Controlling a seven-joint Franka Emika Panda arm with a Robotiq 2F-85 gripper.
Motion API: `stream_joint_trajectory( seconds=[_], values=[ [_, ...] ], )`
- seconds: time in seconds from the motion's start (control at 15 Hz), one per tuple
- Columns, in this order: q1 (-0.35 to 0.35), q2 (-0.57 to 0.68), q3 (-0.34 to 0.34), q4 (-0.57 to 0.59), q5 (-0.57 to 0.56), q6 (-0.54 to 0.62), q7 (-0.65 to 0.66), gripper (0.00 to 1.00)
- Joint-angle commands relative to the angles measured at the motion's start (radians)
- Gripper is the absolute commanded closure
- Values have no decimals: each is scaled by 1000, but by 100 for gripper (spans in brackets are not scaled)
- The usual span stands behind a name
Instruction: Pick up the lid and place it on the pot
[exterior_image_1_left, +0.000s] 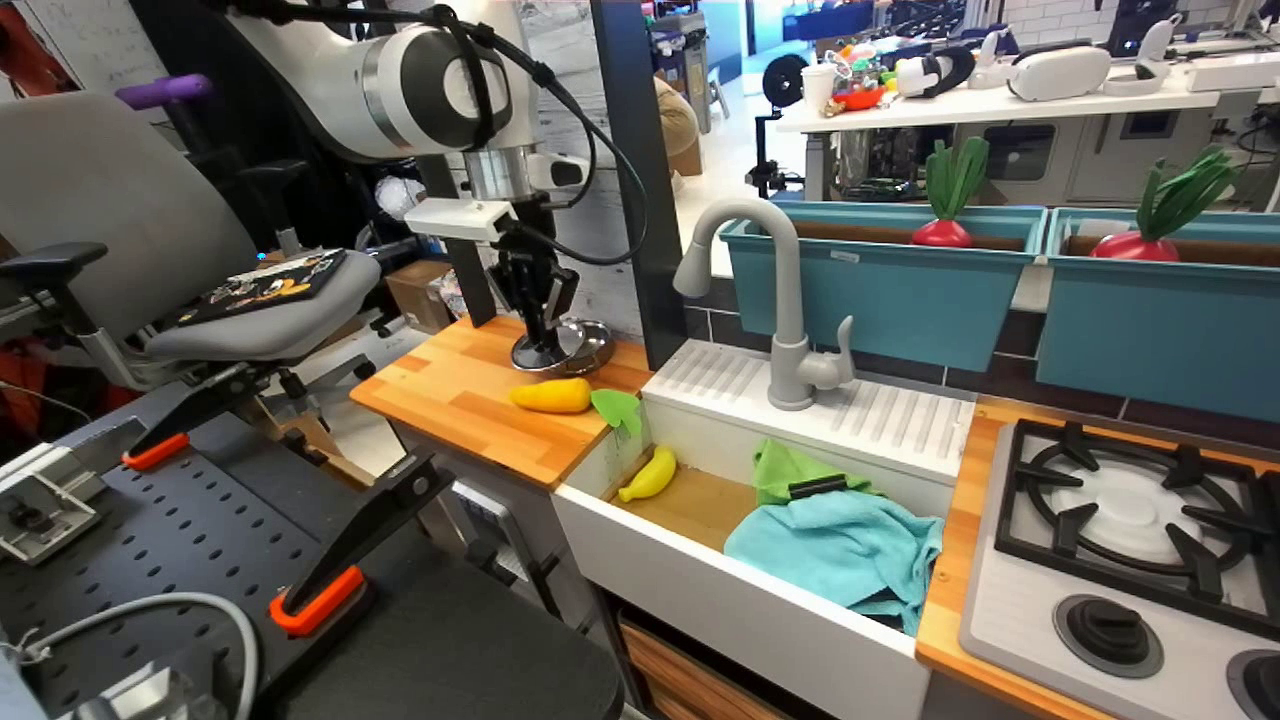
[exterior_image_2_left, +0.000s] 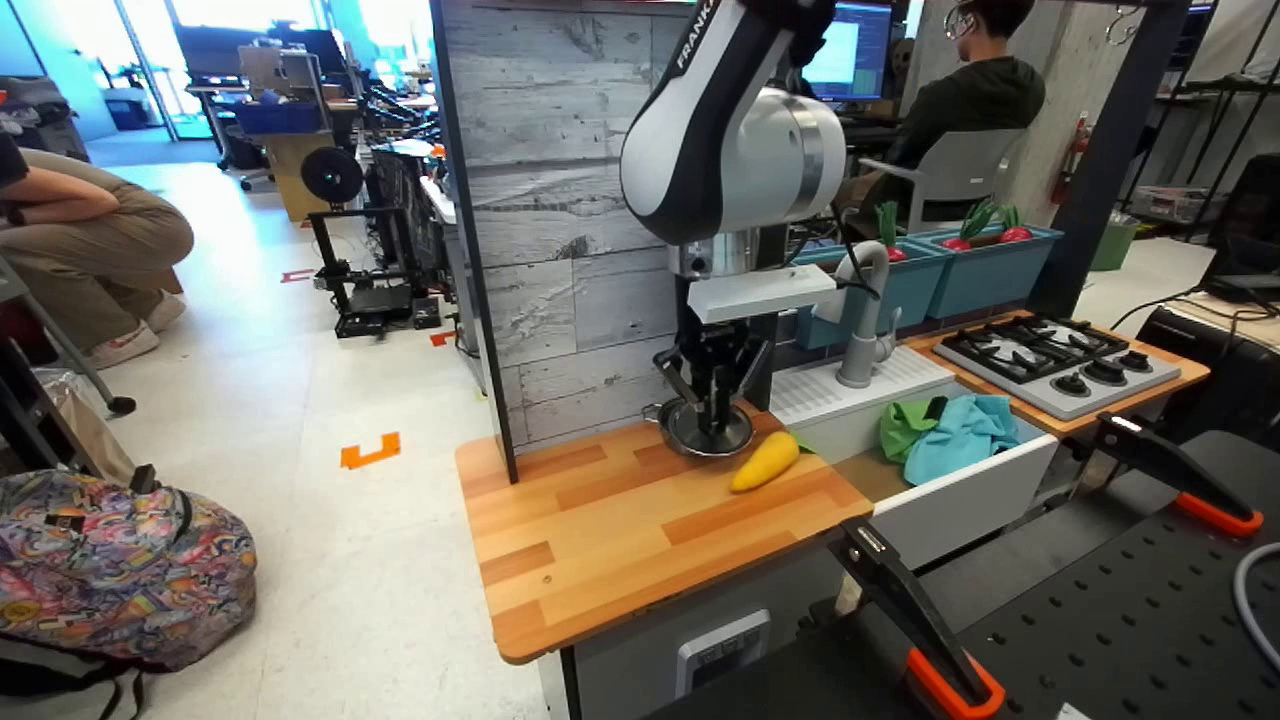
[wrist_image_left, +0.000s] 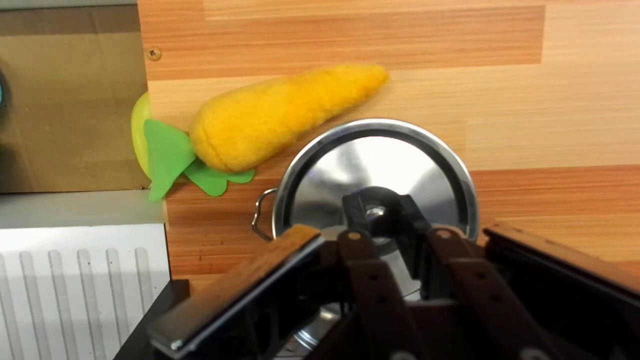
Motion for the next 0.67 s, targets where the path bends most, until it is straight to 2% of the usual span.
stream_joint_trajectory(
  seconds=[0.0, 0.4, 0.6],
  values=[
    [4, 36, -7, 66, 18, -7, 36, 95],
    [26, 44, -24, 65, 16, 28, 122, 95],
    [52, 42, -49, 44, 13, 89, 186, 95]
  ],
)
